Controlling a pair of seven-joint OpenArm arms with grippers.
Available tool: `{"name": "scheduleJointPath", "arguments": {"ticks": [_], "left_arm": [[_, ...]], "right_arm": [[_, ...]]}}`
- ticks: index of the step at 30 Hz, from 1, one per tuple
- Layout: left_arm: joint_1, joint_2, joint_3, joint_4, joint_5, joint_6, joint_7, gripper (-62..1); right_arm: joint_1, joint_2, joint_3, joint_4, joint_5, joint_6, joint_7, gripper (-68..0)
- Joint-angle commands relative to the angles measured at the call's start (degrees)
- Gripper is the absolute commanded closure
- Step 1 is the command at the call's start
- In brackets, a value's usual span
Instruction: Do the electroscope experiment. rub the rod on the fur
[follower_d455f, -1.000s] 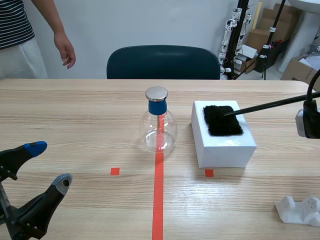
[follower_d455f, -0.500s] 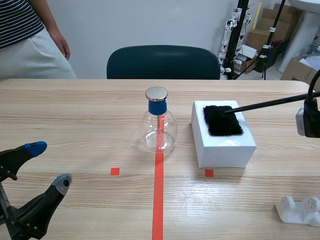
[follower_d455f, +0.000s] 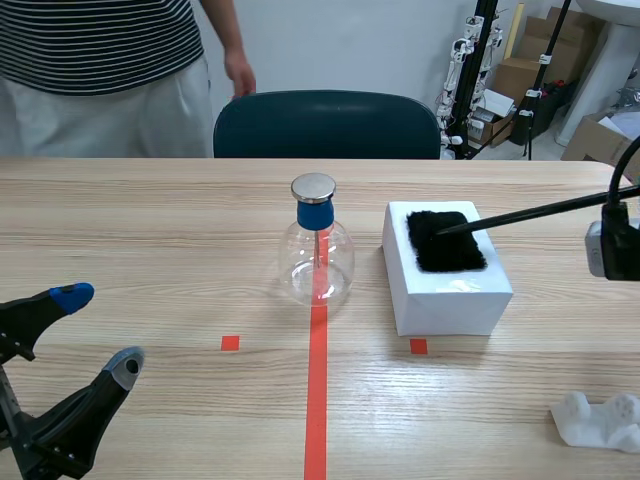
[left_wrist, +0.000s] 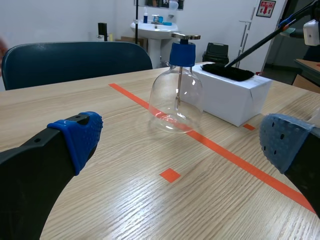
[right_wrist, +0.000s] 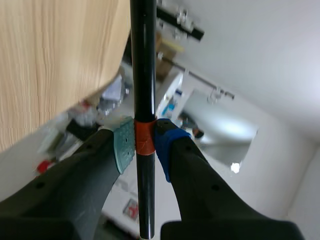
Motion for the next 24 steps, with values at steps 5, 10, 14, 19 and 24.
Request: {"name": "scheduleJointPath", "arguments": {"ticks": [5, 10, 14, 19, 24], "left_arm": [[-0.17, -0.37, -0.37, 0.44, -0.57, -0.17, -1.16, -62.3], [-0.17, -0.37, -0.37, 0.44, -0.57, -0.17, -1.16, -62.3], [-0.17, -0.37, -0.37, 0.44, -0.57, -0.17, -1.16, -62.3], [-0.17, -0.37, -0.37, 0.44, -0.57, -0.17, -1.16, -62.3], [-0.17, -0.37, -0.37, 0.44, -0.57, -0.17, -1.16, -62.3]], "right_arm": [[0.81, 1.07, 0.44, 0.76, 0.00, -0.46, 2.10, 0.1], [0.81, 1.07, 0.44, 0.76, 0.00, -0.50, 8.61, 0.0], [0.81, 1.07, 0.44, 0.76, 0.20, -0.46, 6.27, 0.1], [0.81, 1.07, 0.44, 0.76, 0.44, -0.44, -1.07, 0.1], [0.81, 1.07, 0.44, 0.76, 0.48, -0.46, 5.62, 0.1]]}}
